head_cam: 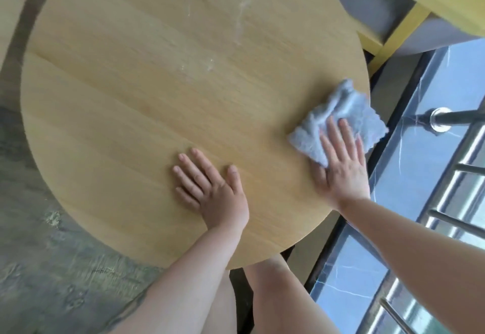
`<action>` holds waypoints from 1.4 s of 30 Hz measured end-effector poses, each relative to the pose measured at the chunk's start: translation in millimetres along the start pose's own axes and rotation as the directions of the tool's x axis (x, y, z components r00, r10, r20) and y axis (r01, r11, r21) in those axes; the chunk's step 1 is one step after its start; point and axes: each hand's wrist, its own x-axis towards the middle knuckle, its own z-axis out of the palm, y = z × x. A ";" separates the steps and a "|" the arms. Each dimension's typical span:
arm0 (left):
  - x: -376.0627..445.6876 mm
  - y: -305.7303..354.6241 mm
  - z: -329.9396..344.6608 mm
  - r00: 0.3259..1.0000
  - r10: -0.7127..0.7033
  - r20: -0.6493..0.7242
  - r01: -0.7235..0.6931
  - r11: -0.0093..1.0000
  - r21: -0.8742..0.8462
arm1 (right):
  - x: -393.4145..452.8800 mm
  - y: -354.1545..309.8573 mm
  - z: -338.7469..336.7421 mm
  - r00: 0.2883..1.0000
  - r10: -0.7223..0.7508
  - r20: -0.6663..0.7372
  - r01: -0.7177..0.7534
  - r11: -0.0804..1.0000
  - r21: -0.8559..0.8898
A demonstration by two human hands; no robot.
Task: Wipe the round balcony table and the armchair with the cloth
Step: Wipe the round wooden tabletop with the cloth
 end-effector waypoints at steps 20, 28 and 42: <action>61.1 17.5 -22.4 0.800 0.596 0.069 -0.576 0.731 0.366 | 40.1 -56.6 1.1 0.924 -0.379 0.046 0.382 0.919 -0.097; 49.7 53.6 -13.9 0.887 0.454 -0.086 -0.431 0.879 0.204 | 140.7 -64.0 -20.3 0.706 0.706 -0.060 -0.665 0.690 0.287; 50.4 100.9 9.6 0.970 0.133 -0.204 -0.095 0.978 0.186 | 190.6 -16.0 -45.4 0.963 -0.269 0.006 0.269 0.963 -0.017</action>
